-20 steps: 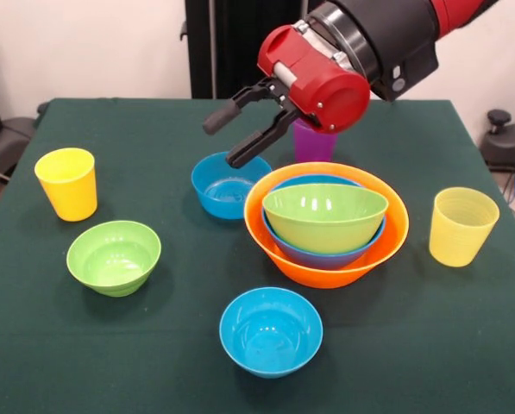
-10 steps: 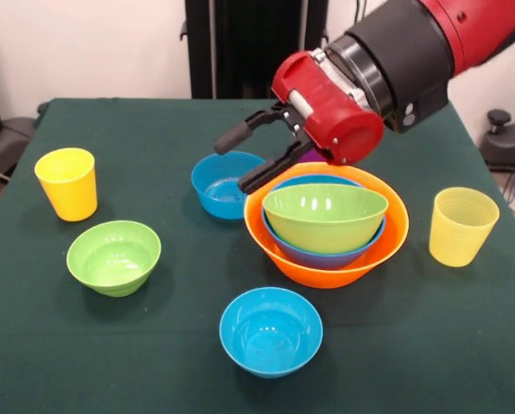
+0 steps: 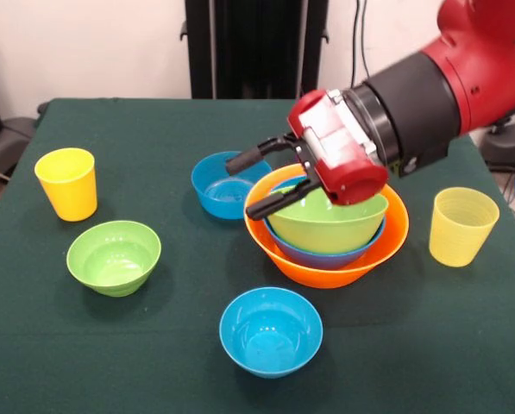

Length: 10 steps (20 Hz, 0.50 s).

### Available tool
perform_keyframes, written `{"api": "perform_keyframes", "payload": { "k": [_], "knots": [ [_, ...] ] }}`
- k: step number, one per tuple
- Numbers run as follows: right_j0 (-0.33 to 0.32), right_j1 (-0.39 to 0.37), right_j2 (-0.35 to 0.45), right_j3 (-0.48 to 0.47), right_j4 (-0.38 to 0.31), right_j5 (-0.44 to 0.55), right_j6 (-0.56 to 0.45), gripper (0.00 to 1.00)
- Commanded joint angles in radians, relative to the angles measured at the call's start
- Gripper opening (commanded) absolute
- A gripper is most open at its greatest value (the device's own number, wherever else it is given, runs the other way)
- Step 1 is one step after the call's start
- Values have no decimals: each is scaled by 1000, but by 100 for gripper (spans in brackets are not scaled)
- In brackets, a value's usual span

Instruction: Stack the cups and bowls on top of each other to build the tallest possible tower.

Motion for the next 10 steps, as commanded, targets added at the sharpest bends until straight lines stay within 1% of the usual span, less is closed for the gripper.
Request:
{"api": "perform_keyframes", "payload": {
  "k": [1,3,5,8,10],
  "knots": [
    [-31,77,113,-91,93,93,119,100],
    [-32,82,133,-85,120,89,147,100],
    [-33,83,138,-82,132,81,152,100],
    [-40,90,174,-69,179,29,179,100],
    [-42,92,180,-60,204,11,178,100]
  ]
}}
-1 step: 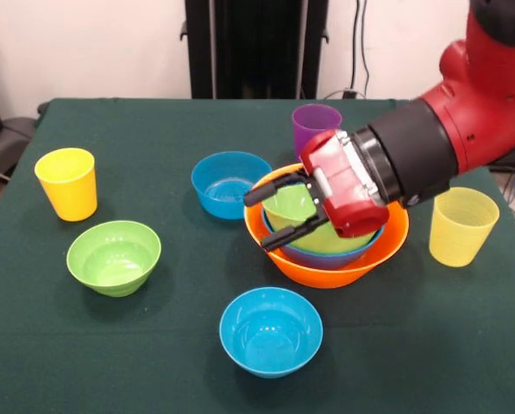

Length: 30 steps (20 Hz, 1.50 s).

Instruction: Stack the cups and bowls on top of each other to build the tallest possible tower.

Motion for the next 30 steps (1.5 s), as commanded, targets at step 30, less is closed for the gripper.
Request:
{"api": "perform_keyframes", "payload": {
  "k": [30],
  "knots": [
    [65,102,-144,69,143,-16,385,100]
  ]
}}
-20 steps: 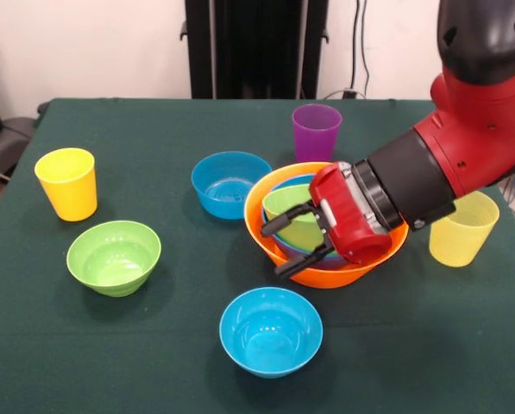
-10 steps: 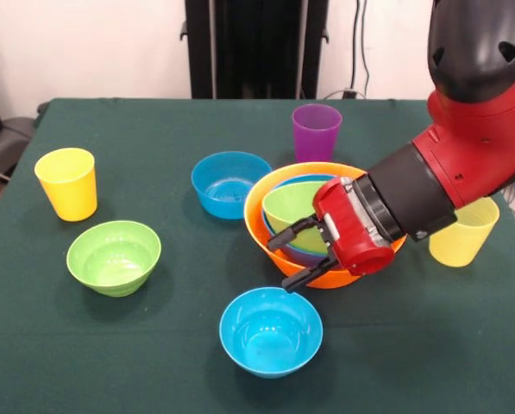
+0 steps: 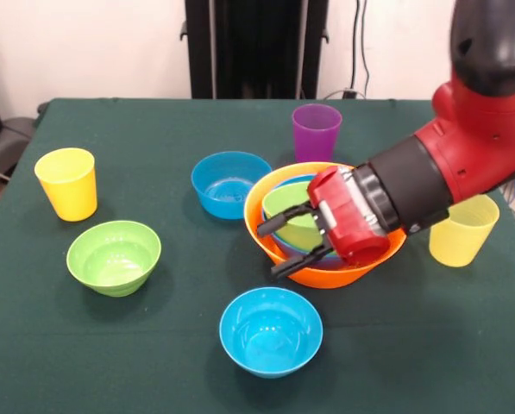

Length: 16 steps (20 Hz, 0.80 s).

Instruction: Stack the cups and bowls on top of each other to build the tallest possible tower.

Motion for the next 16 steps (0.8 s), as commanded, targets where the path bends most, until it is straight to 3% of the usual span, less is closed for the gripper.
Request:
{"api": "perform_keyframes", "payload": {
  "k": [1,9,16],
  "knots": [
    [57,14,-65,67,-2,28,357,100],
    [64,69,-134,58,28,42,404,100],
    [73,94,-147,91,66,-49,514,100]
  ]
}}
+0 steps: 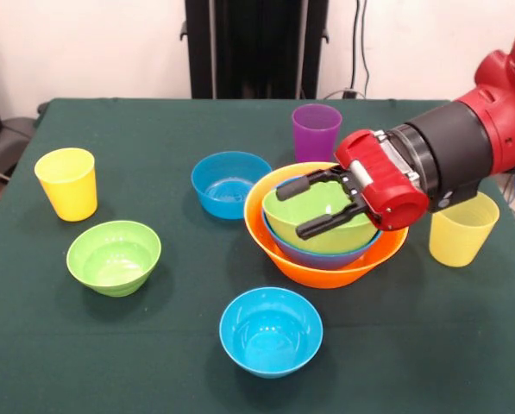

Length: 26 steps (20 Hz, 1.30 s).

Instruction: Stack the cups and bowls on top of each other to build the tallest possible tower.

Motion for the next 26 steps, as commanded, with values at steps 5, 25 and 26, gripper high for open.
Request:
{"api": "perform_keyframes", "payload": {
  "k": [5,25,26],
  "knots": [
    [4,24,107,91,92,-145,365,100],
    [-23,-12,258,125,260,-322,234,100],
    [-25,-11,263,126,266,-332,229,100]
  ]
}}
